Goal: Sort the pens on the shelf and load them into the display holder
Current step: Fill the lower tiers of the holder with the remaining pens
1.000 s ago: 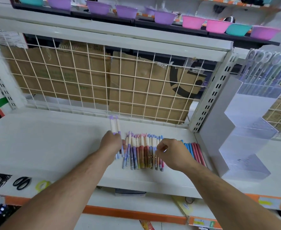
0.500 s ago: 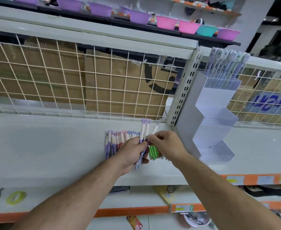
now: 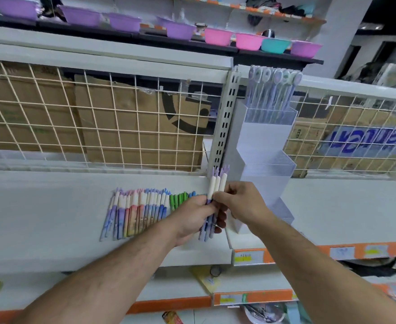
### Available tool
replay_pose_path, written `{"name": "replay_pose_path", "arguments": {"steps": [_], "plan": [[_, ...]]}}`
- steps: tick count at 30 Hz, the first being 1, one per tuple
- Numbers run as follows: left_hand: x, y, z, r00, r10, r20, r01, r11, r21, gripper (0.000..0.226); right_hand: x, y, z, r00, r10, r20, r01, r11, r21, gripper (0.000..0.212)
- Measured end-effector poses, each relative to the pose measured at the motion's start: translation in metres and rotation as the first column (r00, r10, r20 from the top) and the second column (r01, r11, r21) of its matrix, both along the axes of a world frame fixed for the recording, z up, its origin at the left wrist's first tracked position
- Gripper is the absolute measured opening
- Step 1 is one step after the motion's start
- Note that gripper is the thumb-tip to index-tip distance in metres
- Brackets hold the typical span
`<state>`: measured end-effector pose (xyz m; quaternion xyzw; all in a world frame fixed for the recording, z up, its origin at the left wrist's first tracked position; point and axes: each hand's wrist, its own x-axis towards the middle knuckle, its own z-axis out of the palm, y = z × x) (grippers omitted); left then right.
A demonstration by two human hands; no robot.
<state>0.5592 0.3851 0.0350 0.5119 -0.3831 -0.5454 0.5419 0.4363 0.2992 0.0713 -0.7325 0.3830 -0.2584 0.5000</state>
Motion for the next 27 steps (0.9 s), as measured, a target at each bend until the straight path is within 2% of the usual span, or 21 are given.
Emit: {"name": "replay_pose_path", "arguments": {"steps": [3, 6, 12, 15, 17, 22, 27], "plan": [[-0.025, -0.021, 0.002, 1.000, 0.021, 0.003, -0.021, 1.000, 0.000, 0.018, -0.024, -0.024, 0.005, 0.998, 0.032, -0.048, -0.034, 0.998, -0.048, 0.022], [-0.049, -0.045, 0.003, 0.997, 0.071, 0.008, -0.071, 0.998, 0.000, 0.018, -0.047, -0.050, 0.009, 0.996, 0.078, -0.033, -0.080, 0.994, -0.070, 0.022], [-0.088, -0.090, 0.000, 0.952, 0.302, -0.047, -0.303, 0.953, -0.010, 0.021, -0.083, -0.097, 0.017, 0.992, 0.121, -0.021, -0.122, 0.983, -0.134, 0.026], [-0.091, -0.112, -0.005, 0.890, 0.453, 0.037, -0.454, 0.891, 0.003, 0.022, -0.092, -0.117, 0.028, 0.990, 0.139, 0.028, -0.135, 0.985, -0.107, 0.023], [-0.094, -0.121, -0.007, 0.862, 0.507, 0.003, -0.507, 0.862, -0.001, 0.020, -0.094, -0.129, 0.039, 0.987, 0.135, 0.085, -0.128, 0.988, -0.083, 0.021], [-0.101, -0.125, -0.029, 0.814, 0.580, 0.030, -0.581, 0.814, 0.015, 0.020, -0.084, -0.150, 0.068, 0.972, 0.127, 0.198, -0.106, 0.988, -0.112, 0.003], [-0.097, -0.125, -0.036, 0.806, 0.592, 0.023, -0.592, 0.806, 0.008, 0.021, -0.055, -0.158, 0.086, 0.975, 0.109, 0.195, -0.068, 0.977, -0.201, 0.006]]}}
